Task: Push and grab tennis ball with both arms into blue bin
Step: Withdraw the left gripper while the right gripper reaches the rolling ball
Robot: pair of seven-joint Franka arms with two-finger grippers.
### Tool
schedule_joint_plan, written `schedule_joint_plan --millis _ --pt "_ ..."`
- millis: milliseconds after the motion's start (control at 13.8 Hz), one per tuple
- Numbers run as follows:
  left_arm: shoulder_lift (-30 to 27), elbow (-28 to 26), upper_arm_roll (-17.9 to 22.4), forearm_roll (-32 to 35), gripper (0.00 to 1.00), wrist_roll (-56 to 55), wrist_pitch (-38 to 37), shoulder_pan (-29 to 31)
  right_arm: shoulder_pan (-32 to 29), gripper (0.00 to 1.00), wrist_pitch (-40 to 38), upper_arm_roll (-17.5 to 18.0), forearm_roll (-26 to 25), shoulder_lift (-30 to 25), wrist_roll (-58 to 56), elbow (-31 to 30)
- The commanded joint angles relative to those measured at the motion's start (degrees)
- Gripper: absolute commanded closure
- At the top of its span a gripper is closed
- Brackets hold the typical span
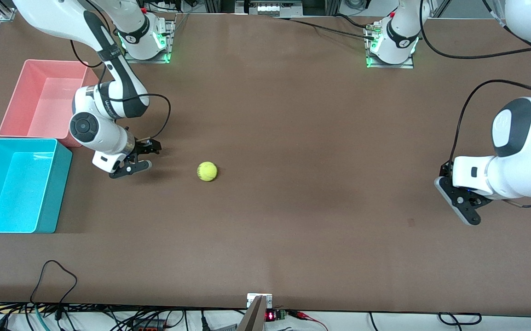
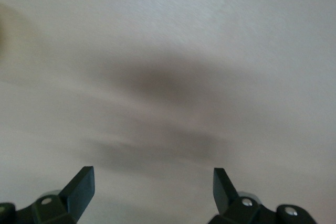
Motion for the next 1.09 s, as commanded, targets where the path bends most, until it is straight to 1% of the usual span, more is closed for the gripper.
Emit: schedule_joint_plan --millis 0,73,218,364,436,582,655,800,945,1018 --pt "-5.3 -2.3 7.9 -1.4 0.00 -10.8 -0.1 -6.7 2.8 0.00 1.2 -0.1 0.2 1.7 -5.8 1.6" --pt "-6.6 -2.2 10.5 -2.4 0.00 -16.8 -0.1 -9.1 3.2 0.00 2.3 -0.1 0.2 2.0 -9.1 1.6" --pt "-9.1 -2.1 11.1 -4.5 0.00 -32.4 0.0 -9.5 2.2 0.00 3.8 -0.1 0.0 4.7 -14.0 3.0" --pt "-11.8 -2.0 11.4 -6.6 0.00 -41.1 -0.1 -9.0 1.1 0.00 3.8 -0.2 0.0 5.4 -17.6 5.0" --pt "-12.7 -2.0 12.4 -6.7 0.00 -43.5 -0.1 -8.9 0.9 0.00 3.6 -0.2 0.0 6.1 -19.4 6.8" --pt "-15.2 -2.1 14.3 -6.7 0.00 -44.8 -0.8 -8.9 1.2 0.00 3.5 -0.2 0.0 7.8 -21.6 9.8" --pt "-16.7 -2.3 15.7 -7.2 0.00 -45.0 -2.6 -8.9 1.5 0.00 3.4 -0.1 -0.1 8.0 -21.6 10.4" --pt "-18.1 -2.1 15.6 -8.3 0.00 -47.3 -7.6 -8.7 1.8 0.00 3.4 -0.1 -0.1 8.5 -21.7 10.4" --pt "-20.2 -4.2 15.2 -8.8 0.00 -46.1 -8.0 -8.6 1.9 0.00 3.4 -0.1 -0.1 9.0 -21.7 10.4" --pt "-21.7 -6.6 15.2 -8.8 0.00 -44.8 -7.6 -8.6 2.1 0.00 3.3 -0.1 0.0 9.4 -21.6 10.3"
